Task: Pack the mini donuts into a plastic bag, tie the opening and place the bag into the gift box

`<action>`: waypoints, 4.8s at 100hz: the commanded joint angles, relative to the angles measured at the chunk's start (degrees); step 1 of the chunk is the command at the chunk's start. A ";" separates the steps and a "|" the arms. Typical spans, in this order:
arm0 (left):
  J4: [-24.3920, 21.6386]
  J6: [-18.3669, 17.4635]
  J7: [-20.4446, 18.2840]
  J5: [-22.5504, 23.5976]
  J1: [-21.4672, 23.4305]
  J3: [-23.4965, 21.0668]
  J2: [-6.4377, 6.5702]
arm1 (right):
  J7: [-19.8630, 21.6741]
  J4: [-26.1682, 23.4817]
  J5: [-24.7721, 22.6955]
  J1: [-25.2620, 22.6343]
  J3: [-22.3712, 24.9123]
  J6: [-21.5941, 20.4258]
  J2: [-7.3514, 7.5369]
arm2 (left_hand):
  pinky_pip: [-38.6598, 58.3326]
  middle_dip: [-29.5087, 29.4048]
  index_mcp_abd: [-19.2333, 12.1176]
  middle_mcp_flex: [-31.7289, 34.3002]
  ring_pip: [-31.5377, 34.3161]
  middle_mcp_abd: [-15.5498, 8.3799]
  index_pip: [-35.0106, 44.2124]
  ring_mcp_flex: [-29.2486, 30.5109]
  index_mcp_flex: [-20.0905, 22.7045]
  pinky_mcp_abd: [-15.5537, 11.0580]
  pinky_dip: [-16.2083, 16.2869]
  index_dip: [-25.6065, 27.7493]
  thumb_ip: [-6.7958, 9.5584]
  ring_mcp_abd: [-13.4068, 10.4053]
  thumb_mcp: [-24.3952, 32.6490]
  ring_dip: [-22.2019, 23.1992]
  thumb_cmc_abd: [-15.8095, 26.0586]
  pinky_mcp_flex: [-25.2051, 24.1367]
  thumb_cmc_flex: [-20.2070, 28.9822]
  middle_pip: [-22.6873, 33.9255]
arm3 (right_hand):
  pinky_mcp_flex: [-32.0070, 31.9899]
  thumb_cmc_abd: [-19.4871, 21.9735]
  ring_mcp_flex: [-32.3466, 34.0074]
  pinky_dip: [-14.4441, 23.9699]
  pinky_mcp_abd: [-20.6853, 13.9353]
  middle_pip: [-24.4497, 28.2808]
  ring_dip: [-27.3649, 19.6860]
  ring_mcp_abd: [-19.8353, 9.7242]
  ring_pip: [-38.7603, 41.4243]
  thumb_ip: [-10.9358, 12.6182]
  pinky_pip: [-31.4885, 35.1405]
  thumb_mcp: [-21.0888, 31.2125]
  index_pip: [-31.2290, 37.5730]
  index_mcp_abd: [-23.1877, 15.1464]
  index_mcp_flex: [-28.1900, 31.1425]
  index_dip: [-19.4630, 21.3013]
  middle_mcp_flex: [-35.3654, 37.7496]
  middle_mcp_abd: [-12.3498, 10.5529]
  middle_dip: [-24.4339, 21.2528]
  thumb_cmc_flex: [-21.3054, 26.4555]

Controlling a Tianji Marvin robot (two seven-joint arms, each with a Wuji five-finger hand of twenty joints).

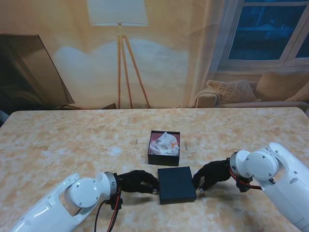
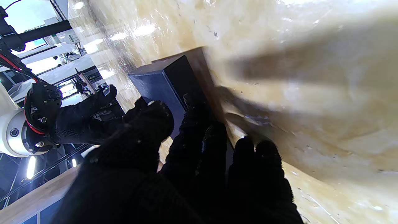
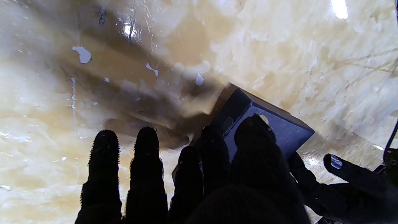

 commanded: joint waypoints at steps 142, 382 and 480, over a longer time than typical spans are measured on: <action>-6.87 -1.48 -2.83 -0.18 2.16 -3.96 0.06 | 0.23 -7.79 0.17 -6.23 7.07 -4.24 -0.95 | 2.24 -1.33 -6.65 -3.02 1.93 -6.08 -4.72 1.58 -2.68 8.07 1.95 -1.63 0.35 2.50 1.27 1.46 -0.95 1.83 -2.27 -2.24 | 1.64 0.64 -0.18 -0.25 0.52 -0.38 -1.94 1.62 -3.33 1.22 1.96 -0.21 -5.99 -7.20 -3.70 -0.65 1.67 0.34 0.74 -0.95; -0.93 3.98 -1.20 -0.29 -9.96 -3.88 -1.65 | -4.55 4.00 7.20 13.63 -5.92 2.50 -3.22 | 2.75 -1.36 -6.40 -3.27 1.99 -5.94 -4.94 1.88 -2.61 8.71 2.20 -1.33 0.33 3.01 1.54 1.63 -0.97 2.10 -3.05 -2.38 | 2.36 1.12 1.00 -0.56 1.35 -0.12 -1.50 1.97 -2.77 1.21 3.56 -0.27 -5.71 -6.45 -2.62 -0.27 2.12 1.02 1.19 -2.51; 7.50 7.40 6.03 -0.86 -16.46 0.25 -4.43 | -9.46 13.98 10.85 22.95 -14.58 7.36 -5.59 | 2.85 -1.34 -6.49 -3.34 1.92 -6.10 -4.94 1.93 -2.57 9.29 2.26 -1.40 0.34 3.10 2.01 1.74 -1.26 2.02 -3.32 -2.27 | 2.25 0.92 1.04 -0.68 1.61 -0.02 -1.53 2.21 -2.73 1.21 3.99 -0.18 -5.43 -6.37 -2.18 -0.05 1.77 1.20 1.10 -2.43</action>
